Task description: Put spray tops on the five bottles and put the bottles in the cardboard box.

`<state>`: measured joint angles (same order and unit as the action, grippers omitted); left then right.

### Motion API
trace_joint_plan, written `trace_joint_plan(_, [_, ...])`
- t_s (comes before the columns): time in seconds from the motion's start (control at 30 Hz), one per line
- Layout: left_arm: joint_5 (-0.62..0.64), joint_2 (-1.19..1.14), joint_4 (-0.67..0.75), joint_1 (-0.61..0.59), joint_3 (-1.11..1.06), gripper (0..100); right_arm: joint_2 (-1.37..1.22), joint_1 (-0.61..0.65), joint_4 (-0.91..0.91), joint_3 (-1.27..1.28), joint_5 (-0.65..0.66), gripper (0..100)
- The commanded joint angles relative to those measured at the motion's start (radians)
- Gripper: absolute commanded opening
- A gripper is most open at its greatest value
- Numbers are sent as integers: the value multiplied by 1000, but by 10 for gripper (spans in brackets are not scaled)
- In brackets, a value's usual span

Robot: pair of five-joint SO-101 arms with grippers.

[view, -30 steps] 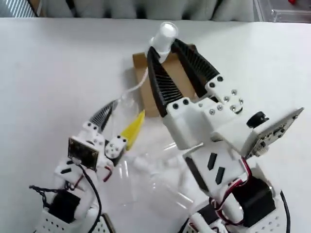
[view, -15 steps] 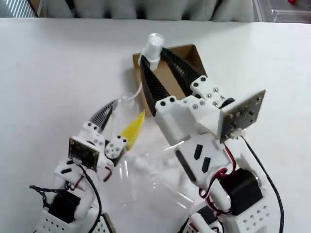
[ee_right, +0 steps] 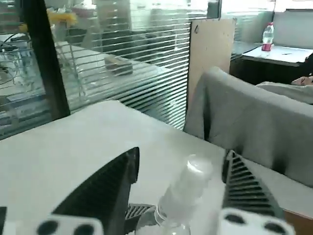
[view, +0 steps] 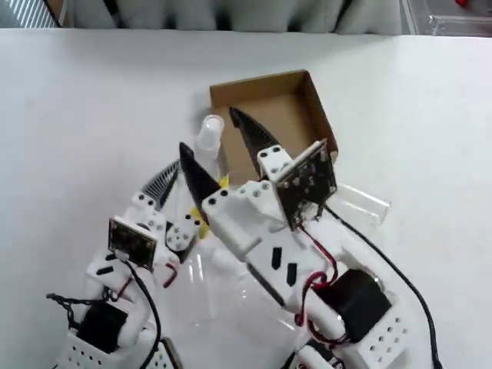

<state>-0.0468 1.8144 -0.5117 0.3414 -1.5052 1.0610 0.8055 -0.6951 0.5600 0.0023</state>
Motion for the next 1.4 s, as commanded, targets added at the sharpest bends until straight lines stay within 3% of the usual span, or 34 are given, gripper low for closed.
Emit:
trace_joint_plan(0.0, [-6, 12, 38, 10, 8, 24, 61, 19, -4, -12, 6, 258])
trace_joint_plan(0.13, [-6, 12, 38, 10, 8, 24, 101, -8, -8, -74, 9, 194])
trace_joint_plan(0.3, [-6, 12, 38, 10, 8, 24, 74, -163, -1, -137, 11, 5])
trace_joint_plan(0.4, [-6, 12, 38, 10, 8, 24, 33, -274, -1, -123, 3, 49])
trace_joint_plan(0.5, [-6, 12, 38, 10, 8, 24, -24, -331, -1, -92, 3, 24])
trace_joint_plan(0.73, [-5, 12, 38, 10, 8, 24, -217, -329, 1, -48, 2, 16])
trace_joint_plan(1.0, [-5, 12, 35, 10, 8, 24, -254, -168, -10, -44, 3, 16])
trace_joint_plan(1.37, [-5, 12, 32, 10, 6, 24, -162, -274, -105, 43, 11, 16])
